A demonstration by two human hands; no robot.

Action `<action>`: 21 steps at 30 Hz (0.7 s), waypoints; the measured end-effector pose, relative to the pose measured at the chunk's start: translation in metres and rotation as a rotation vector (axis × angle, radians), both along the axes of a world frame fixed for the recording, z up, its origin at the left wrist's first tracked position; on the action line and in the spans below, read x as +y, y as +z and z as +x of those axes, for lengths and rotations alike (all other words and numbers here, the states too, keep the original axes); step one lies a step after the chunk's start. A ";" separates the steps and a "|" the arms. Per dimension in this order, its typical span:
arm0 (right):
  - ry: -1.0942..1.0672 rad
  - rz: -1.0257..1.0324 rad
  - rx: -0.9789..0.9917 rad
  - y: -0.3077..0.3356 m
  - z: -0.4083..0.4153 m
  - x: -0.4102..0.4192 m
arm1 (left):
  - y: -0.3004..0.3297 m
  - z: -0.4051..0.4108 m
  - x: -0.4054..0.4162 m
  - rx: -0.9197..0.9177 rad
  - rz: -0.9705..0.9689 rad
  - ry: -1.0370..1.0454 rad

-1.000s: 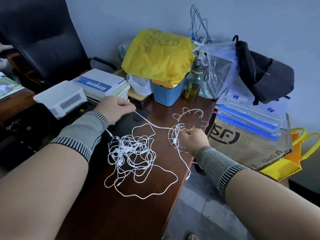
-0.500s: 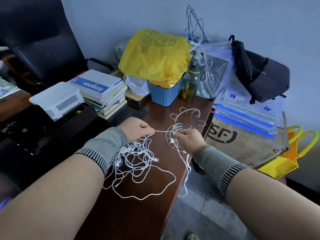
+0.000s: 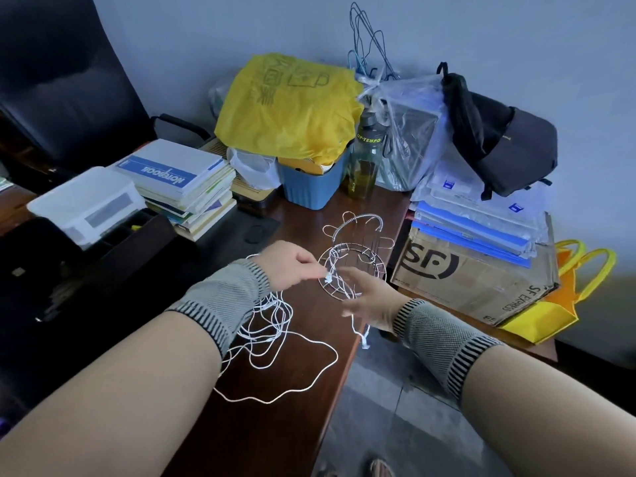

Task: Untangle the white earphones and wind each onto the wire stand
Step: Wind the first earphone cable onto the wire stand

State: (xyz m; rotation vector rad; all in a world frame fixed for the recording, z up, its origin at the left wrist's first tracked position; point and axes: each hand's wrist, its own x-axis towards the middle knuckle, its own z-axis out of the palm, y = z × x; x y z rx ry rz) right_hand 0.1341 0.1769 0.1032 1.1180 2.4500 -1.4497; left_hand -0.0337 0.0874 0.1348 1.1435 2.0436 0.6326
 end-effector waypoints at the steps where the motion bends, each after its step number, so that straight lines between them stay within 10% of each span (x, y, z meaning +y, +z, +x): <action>1: -0.016 -0.066 0.080 0.002 -0.007 -0.003 | -0.002 0.008 0.006 -0.005 -0.011 -0.042; 6: -0.187 -0.315 0.106 -0.001 -0.004 0.011 | -0.013 0.013 0.023 -0.152 -0.060 -0.053; 13: 0.059 0.165 -0.324 -0.033 0.018 0.029 | -0.045 -0.003 0.048 -0.128 -0.004 0.259; 21: -0.253 0.234 -0.110 -0.055 -0.034 0.031 | -0.080 0.003 0.069 -0.227 0.078 0.338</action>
